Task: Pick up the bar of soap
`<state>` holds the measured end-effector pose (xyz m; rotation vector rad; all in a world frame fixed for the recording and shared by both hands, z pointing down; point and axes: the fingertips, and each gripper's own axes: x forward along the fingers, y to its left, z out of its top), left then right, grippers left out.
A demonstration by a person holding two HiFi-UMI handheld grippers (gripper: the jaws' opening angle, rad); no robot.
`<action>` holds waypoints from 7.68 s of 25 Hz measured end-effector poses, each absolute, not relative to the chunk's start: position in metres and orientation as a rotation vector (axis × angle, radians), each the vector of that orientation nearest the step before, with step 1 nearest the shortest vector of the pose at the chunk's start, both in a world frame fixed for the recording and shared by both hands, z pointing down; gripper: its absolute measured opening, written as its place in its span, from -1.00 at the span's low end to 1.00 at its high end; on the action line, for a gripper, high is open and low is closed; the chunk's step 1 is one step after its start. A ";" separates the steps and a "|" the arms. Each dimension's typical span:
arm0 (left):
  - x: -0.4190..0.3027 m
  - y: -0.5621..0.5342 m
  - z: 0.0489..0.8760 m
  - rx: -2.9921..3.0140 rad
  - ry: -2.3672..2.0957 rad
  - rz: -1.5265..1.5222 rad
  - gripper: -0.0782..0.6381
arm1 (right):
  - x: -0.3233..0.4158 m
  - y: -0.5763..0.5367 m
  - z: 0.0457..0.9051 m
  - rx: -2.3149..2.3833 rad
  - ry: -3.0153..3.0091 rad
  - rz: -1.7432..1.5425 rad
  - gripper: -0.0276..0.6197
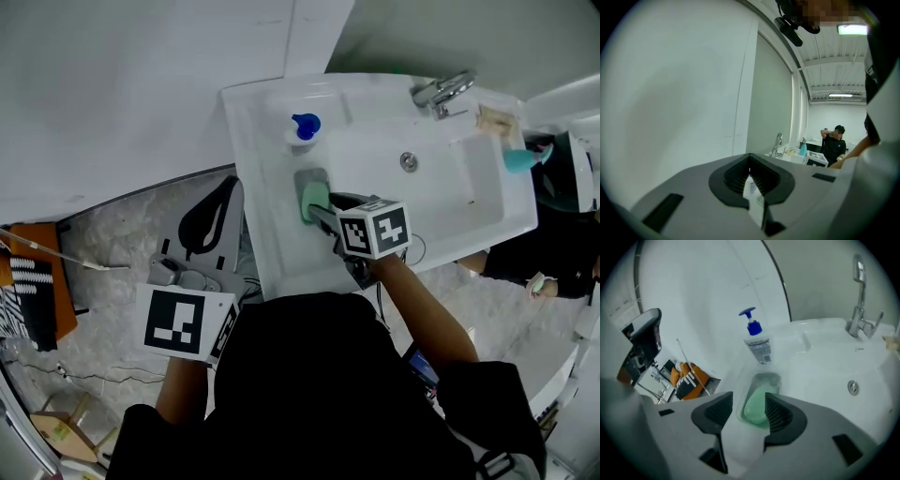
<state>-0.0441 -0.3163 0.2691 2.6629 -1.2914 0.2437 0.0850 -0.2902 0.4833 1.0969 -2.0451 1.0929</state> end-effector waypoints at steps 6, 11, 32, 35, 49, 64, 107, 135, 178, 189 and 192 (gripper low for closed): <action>-0.045 -0.319 0.273 2.650 -1.292 0.246 -0.76 | 0.091 -0.289 0.509 1.191 -1.940 1.234 -0.13; -0.046 -0.321 0.277 2.640 -1.290 0.257 -0.76 | 0.088 -0.295 0.517 1.221 -1.886 1.247 -0.14; -0.042 -0.322 0.283 2.590 -1.276 0.250 -0.76 | 0.080 -0.304 0.532 0.914 -1.769 0.631 -0.20; -0.045 -0.322 0.282 2.587 -1.284 0.251 -0.76 | 0.081 -0.303 0.531 0.898 -1.754 0.599 -0.19; -0.034 -0.321 0.287 2.609 -1.251 0.255 -0.76 | 0.082 -0.307 0.536 0.710 -1.658 0.688 -0.18; -0.046 -0.320 0.285 2.599 -1.278 0.264 -0.76 | 0.098 -0.306 0.522 0.827 -1.785 0.597 -0.89; -0.047 -0.327 0.290 2.578 -1.302 0.274 -0.76 | 0.085 -0.323 0.559 0.365 -1.568 0.333 0.08; -0.049 -0.327 0.294 2.558 -1.300 0.281 -0.76 | 0.091 -0.308 0.562 0.323 -1.567 0.326 0.15; -0.033 -0.325 0.291 2.637 -1.236 0.336 -0.76 | 0.103 -0.331 0.454 0.816 -2.320 1.197 0.00; -0.017 -0.315 0.281 2.682 -1.197 0.343 -0.76 | 0.117 -0.347 0.340 0.996 -2.607 0.979 -0.01; -0.012 -0.311 0.277 2.698 -1.188 0.336 -0.76 | 0.119 -0.342 0.310 1.031 -2.667 0.916 -0.02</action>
